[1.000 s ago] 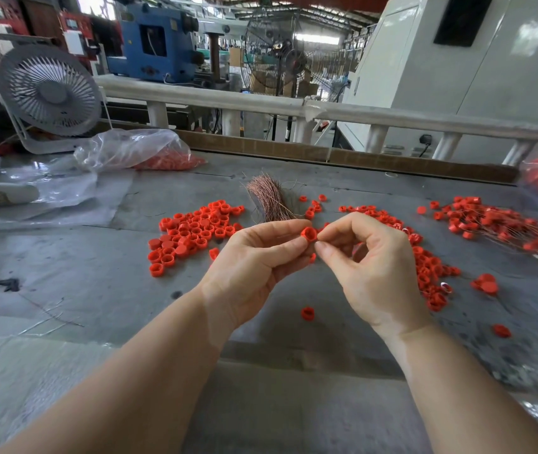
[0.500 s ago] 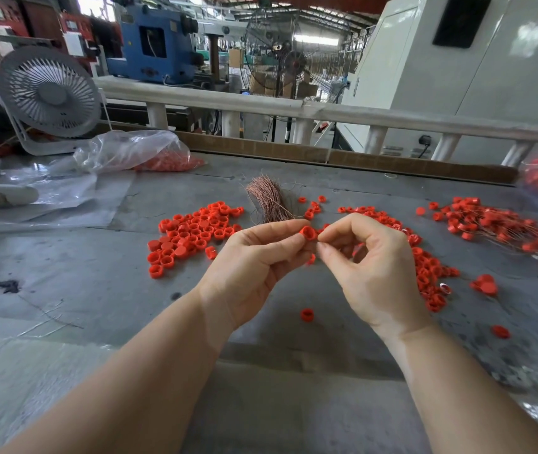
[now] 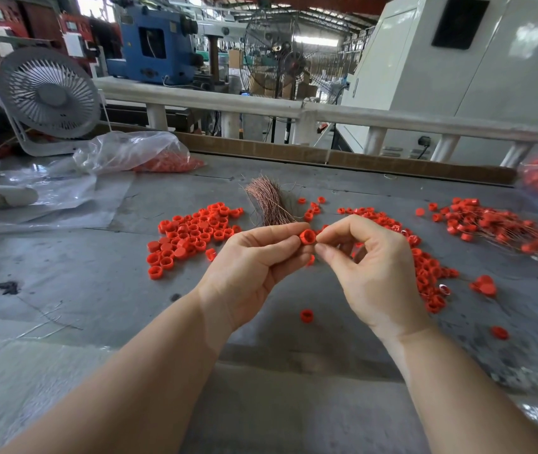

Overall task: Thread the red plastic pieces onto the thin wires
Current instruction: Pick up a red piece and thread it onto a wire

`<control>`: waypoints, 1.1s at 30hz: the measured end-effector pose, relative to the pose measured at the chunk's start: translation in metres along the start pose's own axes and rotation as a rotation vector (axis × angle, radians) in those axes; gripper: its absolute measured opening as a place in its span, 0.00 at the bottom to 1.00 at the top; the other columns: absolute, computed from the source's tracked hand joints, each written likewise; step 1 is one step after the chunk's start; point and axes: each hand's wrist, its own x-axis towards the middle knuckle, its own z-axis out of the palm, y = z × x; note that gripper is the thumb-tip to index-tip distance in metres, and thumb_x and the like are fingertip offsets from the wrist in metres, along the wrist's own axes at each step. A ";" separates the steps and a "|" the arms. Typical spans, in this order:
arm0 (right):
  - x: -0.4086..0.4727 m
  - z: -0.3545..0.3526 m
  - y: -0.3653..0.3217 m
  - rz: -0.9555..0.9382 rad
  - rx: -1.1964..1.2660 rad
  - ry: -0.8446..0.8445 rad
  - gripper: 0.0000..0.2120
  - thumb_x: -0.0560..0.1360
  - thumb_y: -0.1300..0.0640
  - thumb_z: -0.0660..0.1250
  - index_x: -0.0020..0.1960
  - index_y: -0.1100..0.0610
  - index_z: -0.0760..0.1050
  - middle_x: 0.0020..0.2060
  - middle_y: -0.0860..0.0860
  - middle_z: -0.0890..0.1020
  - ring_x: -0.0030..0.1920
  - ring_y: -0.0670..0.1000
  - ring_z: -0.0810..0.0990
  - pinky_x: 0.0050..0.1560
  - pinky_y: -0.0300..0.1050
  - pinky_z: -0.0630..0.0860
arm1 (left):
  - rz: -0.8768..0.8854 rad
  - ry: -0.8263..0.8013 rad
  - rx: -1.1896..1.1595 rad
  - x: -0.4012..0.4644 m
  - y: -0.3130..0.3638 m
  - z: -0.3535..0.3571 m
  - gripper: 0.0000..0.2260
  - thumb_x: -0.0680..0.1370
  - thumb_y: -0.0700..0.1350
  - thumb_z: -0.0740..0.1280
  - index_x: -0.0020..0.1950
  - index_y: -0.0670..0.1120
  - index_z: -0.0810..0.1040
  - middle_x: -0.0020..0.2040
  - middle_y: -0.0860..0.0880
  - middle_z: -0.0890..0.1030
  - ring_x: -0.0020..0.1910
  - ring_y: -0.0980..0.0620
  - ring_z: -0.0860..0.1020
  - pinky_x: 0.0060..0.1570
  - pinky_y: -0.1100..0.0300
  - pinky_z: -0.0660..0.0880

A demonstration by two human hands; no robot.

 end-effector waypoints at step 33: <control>0.004 -0.001 -0.007 0.091 0.209 0.019 0.09 0.68 0.69 0.72 0.37 0.57 0.78 0.30 0.43 0.79 0.33 0.38 0.77 0.35 0.25 0.68 | 0.001 -0.071 -0.082 -0.003 0.001 0.001 0.10 0.64 0.34 0.65 0.38 0.41 0.85 0.38 0.44 0.84 0.38 0.54 0.83 0.37 0.68 0.78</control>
